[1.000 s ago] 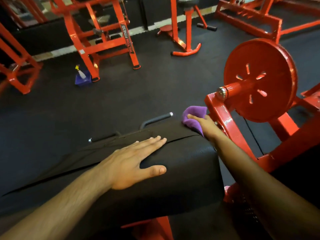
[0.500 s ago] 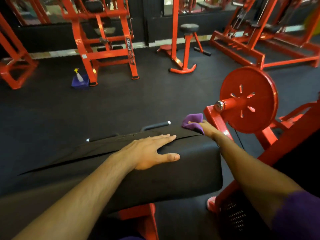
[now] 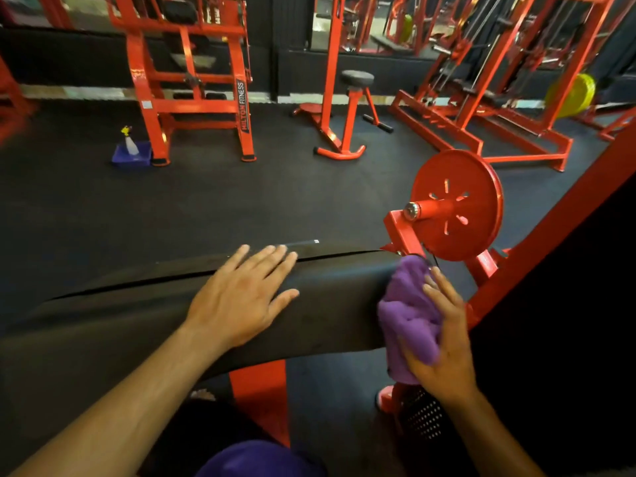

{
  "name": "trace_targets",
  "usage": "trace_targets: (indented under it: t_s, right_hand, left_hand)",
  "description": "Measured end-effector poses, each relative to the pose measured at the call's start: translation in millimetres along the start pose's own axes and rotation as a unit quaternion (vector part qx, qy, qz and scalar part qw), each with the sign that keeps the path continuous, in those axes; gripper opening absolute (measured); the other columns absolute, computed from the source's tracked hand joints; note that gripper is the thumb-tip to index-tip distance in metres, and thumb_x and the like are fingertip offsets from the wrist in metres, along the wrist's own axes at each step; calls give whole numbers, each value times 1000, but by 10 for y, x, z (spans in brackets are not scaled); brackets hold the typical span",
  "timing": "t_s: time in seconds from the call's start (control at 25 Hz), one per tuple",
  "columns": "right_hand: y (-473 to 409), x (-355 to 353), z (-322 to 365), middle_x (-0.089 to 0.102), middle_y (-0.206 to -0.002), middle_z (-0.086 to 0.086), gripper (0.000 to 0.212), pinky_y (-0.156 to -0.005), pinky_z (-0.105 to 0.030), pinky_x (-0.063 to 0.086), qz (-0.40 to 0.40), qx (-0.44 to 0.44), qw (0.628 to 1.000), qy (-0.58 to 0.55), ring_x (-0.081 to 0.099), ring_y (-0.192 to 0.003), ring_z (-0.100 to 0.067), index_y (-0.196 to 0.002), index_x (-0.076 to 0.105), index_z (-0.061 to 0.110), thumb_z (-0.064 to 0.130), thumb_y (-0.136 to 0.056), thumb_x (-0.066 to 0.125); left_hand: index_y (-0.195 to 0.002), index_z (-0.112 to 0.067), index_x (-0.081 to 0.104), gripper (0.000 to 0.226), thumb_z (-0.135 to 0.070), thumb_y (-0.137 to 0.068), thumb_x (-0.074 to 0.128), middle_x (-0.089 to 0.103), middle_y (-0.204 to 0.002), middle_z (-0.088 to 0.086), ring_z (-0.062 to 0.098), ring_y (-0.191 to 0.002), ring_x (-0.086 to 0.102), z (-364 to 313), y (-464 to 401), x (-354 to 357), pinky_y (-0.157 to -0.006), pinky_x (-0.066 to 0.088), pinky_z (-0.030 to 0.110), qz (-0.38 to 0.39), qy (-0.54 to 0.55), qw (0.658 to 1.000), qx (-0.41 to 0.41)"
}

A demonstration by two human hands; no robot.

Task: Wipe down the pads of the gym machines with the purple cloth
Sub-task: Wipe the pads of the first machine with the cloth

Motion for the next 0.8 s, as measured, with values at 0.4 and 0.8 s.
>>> trace_targets:
  t_s: [0.4,0.8]
  right_hand:
    - [-241,823,113,40,-157,-12,74,-110,-62,37,-40,-129,971,196,33,-148,-33,-147,48,18,32,-77,68]
    - [-401,560,24,40,-157,-17,64,-114,-62,34,-77,-75,974,197,32,-148,-39,-139,56,12,29,-78,59]
  left_hand:
    - [-160,-11,35,63,-47,-108,29,35,-166,10,25,-150,39,28,419,109,-125,25,50,-58,-87,992,-66]
    - [-162,-8,26,67,-44,-105,30,21,-171,11,26,-157,24,116,843,149,-125,22,57,-87,-109,986,-85]
Point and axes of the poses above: each hand's wrist, its own y-axis away from the middle knuckle, its own x-axis out of the palm, z = x × y, the point moved 1 cm from there along -y, towards the middle knuckle
